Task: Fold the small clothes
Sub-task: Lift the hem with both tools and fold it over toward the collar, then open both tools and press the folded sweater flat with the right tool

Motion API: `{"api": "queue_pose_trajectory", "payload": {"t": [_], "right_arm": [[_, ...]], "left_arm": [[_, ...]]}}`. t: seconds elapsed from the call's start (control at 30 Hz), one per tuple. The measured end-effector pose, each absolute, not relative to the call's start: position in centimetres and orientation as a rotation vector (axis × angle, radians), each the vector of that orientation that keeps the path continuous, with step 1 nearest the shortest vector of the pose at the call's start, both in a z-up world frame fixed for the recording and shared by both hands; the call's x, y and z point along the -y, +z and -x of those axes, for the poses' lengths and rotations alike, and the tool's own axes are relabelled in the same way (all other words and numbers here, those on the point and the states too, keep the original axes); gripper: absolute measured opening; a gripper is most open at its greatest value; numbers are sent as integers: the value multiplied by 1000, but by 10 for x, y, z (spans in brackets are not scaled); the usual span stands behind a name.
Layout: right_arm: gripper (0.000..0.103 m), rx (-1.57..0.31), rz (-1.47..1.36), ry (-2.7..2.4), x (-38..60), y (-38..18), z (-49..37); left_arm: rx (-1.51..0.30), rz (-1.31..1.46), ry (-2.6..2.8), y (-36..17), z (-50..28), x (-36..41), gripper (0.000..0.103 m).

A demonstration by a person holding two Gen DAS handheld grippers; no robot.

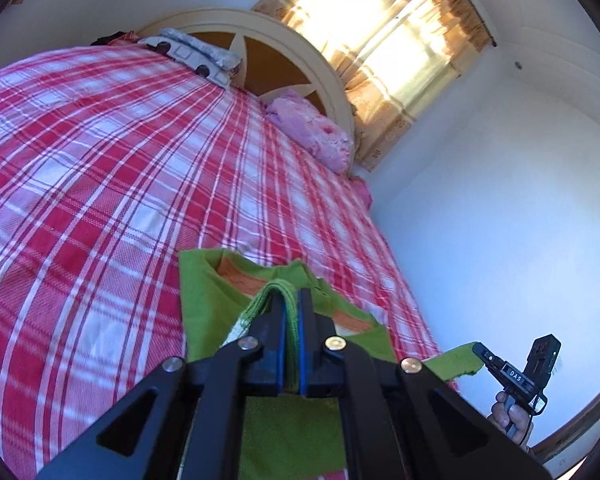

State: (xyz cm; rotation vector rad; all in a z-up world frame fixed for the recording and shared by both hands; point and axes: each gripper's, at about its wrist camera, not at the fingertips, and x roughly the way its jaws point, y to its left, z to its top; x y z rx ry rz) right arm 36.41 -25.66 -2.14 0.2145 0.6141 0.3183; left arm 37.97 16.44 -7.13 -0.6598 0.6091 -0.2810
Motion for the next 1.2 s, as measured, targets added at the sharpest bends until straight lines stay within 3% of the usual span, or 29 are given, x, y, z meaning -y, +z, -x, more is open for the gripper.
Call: {"api": "queue_pose_trajectory", "payload": {"t": [0.63, 0.7, 0.77, 0.87, 0.93, 1.0, 1.2], "right_arm": [[6, -888, -257, 216, 261, -122, -537], [13, -888, -220, 179, 261, -129, -540], [60, -875, -197, 143, 266, -131, -539], [64, -836, -207, 150, 279, -126, -520], [64, -819, -186, 152, 283, -121, -506], [64, -810, -174, 179, 283, -117, -489], [59, -835, -90, 283, 259, -117, -428]], "left_arm": [[-776, 633, -155, -139, -486, -158, 6], [-798, 618, -137, -141, -485, -156, 10], [-789, 596, -139, -137, -479, -155, 12], [-767, 529, -102, -127, -466, -157, 27], [-759, 518, -79, -123, -457, -161, 52], [-742, 511, -63, -121, -445, -163, 59], [-780, 426, -48, -127, -408, -144, 60]]}}
